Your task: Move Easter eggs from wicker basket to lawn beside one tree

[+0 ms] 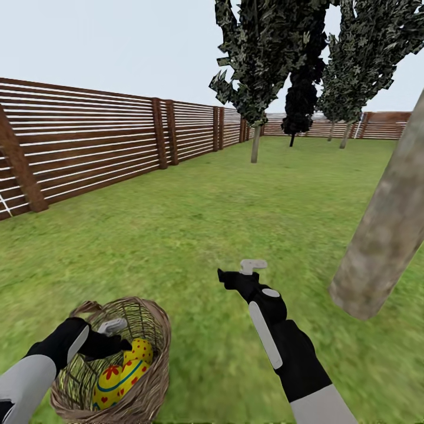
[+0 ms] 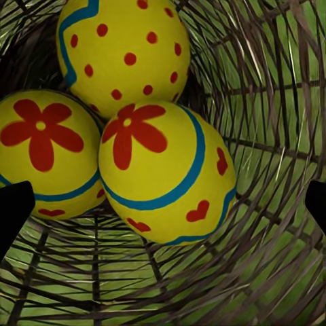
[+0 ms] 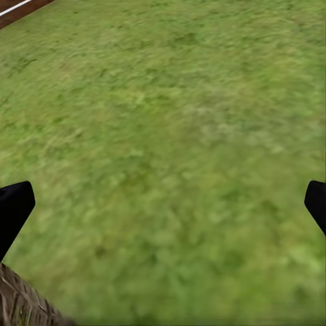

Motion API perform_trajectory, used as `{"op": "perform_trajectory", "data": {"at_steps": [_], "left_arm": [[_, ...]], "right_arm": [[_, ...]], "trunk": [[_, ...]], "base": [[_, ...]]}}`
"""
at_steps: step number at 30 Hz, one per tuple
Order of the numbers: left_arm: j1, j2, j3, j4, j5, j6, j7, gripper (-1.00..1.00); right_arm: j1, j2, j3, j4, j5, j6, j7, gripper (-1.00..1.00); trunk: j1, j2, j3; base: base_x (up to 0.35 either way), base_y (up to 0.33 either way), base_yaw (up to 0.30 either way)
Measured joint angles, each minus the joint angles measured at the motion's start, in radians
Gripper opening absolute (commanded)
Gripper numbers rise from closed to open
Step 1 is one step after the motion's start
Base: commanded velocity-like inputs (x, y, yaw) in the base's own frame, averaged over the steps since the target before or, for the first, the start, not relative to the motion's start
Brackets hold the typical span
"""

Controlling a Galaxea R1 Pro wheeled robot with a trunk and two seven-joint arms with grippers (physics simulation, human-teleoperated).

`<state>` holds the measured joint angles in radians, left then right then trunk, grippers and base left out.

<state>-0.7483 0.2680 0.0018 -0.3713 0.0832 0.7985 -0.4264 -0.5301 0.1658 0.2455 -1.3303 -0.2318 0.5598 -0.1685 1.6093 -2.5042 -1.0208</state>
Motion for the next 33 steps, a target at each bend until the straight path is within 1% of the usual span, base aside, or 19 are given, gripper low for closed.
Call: {"op": "perform_trajectory", "data": {"at_steps": [4,10,16,19,27,30,33], "left_arm": [[0.0,0.0,0.0,-0.001,0.0,0.0,0.0,1.0],[-0.001,0.0,0.0,-0.003,0.0,0.0,-0.001,1.0],[-0.001,-0.001,0.0,-0.007,0.0,0.001,-0.001,1.0],[-0.002,-0.001,0.0,-0.01,0.0,0.001,-0.002,1.0],[-0.002,-0.002,0.0,-0.059,0.0,0.008,-0.004,1.0],[-0.002,-0.003,0.001,-0.066,0.0,0.009,-0.004,1.0],[-0.002,-0.003,0.001,-0.073,0.001,0.009,-0.003,1.0]], "right_arm": [[0.0,0.0,0.001,0.0,0.0,0.0,0.0,1.0],[0.0,0.0,0.001,0.0,0.0,0.0,0.0,1.0],[0.0,0.001,0.002,0.0,0.0,0.0,0.0,1.0],[0.0,0.001,0.002,0.0,0.0,0.0,0.0,1.0],[0.0,0.002,0.002,0.001,0.0,0.0,0.0,1.0],[0.0,0.002,0.002,0.002,0.0,0.0,0.0,1.0],[0.0,0.002,0.016,0.003,0.0,0.0,0.0,1.0]], "trunk": [[0.002,-0.001,-0.015],[0.002,-0.001,-0.016],[0.004,-0.002,-0.039],[0.004,-0.002,-0.039],[0.004,-0.002,-0.039],[0.006,-0.003,-0.05],[0.006,-0.003,-0.05]], "base": [[0.0,0.0,0.0],[0.0,0.0,0.0],[0.0,0.0,0.0],[0.0,0.0,0.0],[0.0,0.0,0.0],[0.0,0.0,0.0],[0.0,0.0,0.0]]}}
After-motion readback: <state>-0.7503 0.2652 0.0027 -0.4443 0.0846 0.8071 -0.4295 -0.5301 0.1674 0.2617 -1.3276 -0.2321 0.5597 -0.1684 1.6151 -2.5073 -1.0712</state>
